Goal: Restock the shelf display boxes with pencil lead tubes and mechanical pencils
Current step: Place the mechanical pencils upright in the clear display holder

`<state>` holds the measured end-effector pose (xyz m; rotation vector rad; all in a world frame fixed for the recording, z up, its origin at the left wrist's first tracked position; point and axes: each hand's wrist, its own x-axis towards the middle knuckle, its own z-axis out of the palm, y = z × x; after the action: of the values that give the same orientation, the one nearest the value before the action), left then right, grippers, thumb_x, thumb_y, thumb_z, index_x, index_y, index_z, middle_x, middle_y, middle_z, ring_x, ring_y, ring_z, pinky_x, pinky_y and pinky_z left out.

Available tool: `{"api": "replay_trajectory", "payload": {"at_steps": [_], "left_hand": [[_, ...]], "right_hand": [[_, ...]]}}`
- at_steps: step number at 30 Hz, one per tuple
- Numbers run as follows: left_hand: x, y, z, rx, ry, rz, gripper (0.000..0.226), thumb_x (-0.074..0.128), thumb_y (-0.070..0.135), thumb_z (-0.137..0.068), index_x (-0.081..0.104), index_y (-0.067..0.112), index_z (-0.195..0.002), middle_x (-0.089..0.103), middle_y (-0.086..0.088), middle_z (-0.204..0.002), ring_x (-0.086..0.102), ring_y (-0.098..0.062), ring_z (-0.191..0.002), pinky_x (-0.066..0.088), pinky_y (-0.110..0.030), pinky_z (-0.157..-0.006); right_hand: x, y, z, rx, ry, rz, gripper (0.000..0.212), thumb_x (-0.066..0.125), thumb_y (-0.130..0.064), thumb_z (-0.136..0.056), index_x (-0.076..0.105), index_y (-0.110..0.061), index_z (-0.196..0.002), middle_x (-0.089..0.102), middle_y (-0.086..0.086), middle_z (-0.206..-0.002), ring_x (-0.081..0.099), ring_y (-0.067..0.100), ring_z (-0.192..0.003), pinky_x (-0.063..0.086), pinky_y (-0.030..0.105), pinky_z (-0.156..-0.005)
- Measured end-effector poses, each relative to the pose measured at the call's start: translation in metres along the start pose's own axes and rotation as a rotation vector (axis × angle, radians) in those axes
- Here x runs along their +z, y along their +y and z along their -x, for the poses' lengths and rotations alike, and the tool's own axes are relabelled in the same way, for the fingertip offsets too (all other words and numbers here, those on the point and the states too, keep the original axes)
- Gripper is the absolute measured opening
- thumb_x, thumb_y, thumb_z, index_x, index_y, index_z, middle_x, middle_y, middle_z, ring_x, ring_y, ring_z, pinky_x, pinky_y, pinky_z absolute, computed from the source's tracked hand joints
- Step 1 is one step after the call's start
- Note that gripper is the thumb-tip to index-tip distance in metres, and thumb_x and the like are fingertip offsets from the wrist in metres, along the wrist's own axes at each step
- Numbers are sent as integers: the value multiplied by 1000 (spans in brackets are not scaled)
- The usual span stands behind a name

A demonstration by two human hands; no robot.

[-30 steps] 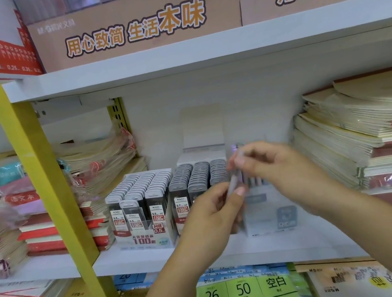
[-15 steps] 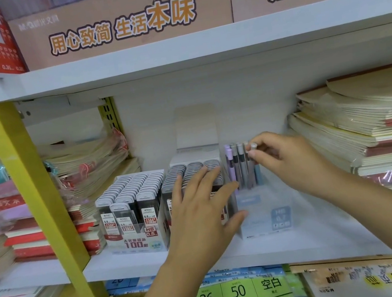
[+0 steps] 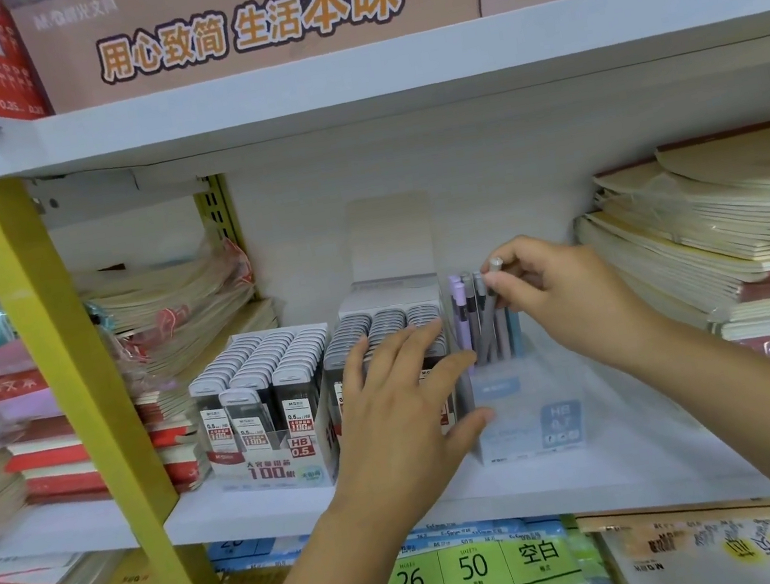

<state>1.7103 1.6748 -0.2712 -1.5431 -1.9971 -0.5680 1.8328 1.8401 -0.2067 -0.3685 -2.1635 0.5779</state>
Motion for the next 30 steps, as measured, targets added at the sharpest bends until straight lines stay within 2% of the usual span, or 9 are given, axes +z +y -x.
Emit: {"api": "replay_trajectory", "payload": {"at_steps": [6, 10, 16, 19, 21, 24, 26, 28, 30], "left_hand": [[2, -2, 1, 6, 8, 12, 51, 54, 62, -83, 65, 36, -125, 54, 4, -146, 49, -22, -136, 31, -59, -115], [3, -3, 1, 13, 24, 7, 51, 50, 63, -83, 65, 36, -124, 54, 5, -146, 49, -21, -135, 31, -58, -115], [-1, -1, 1, 9, -32, 28, 51, 58, 61, -83, 64, 35, -126, 54, 3, -147, 48, -22, -137, 29, -58, -116], [-13, 1, -1, 2, -66, 41, 56, 62, 60, -87, 55, 38, -138, 42, 5, -156, 30, -20, -148, 10, -50, -124], [-17, 3, 3, 24, 8, 40, 57, 62, 56, -89, 53, 36, -141, 38, 4, -159, 23, -20, -151, 3, -45, -125], [-18, 4, 39, 70, 275, 172, 37, 61, 40, -93, 66, 23, -126, 62, 2, -135, 51, -19, -129, 31, -30, -116], [-1, 0, 88, 40, 408, 271, 27, 56, 32, -96, 69, 18, -114, 67, 3, -114, 56, -15, -107, 34, -17, -100], [30, -2, 152, -91, 306, 335, 25, 54, 30, -96, 69, 16, -109, 66, 1, -104, 58, -16, -96, 41, -19, -88], [62, -3, 219, -295, 16, 398, 25, 55, 29, -97, 69, 16, -113, 66, 0, -107, 61, -19, -94, 51, -29, -77]], "right_hand": [[4, 4, -2, 17, -57, -21, 10, 62, -28, -91, 62, -36, -87, 70, -8, -80, 69, 10, -76, 57, 43, -79], [5, 9, -7, 29, -66, 4, 17, 64, -27, -91, 51, -38, -96, 70, -6, -73, 68, 5, -69, 59, 37, -73], [10, 5, -12, -51, -128, 249, 12, 69, -20, -88, 58, -21, -90, 68, 3, -86, 65, 20, -80, 53, 36, -73], [3, -4, -12, -69, -102, 304, 23, 64, -18, -91, 65, -16, -113, 60, 2, -97, 58, 16, -85, 44, 22, -76], [-4, -15, 3, -74, 40, 234, 30, 60, -19, -94, 59, -21, -124, 54, -5, -95, 53, 7, -79, 38, 10, -71], [-5, -37, 60, -125, 217, -15, 19, 52, -28, -95, 56, -38, -111, 57, -15, -86, 55, 4, -78, 39, 9, -65], [8, -44, 109, -156, 211, -131, 18, 50, -33, -94, 55, -45, -105, 59, -13, -84, 56, 6, -73, 40, 9, -63], [38, -32, 159, -95, 86, -177, 17, 51, -32, -93, 55, -47, -102, 59, -10, -81, 55, 8, -68, 40, 10, -61], [79, -6, 208, 83, -132, -166, 17, 53, -28, -95, 55, -44, -100, 59, -7, -79, 55, 10, -65, 44, 20, -59]]}}
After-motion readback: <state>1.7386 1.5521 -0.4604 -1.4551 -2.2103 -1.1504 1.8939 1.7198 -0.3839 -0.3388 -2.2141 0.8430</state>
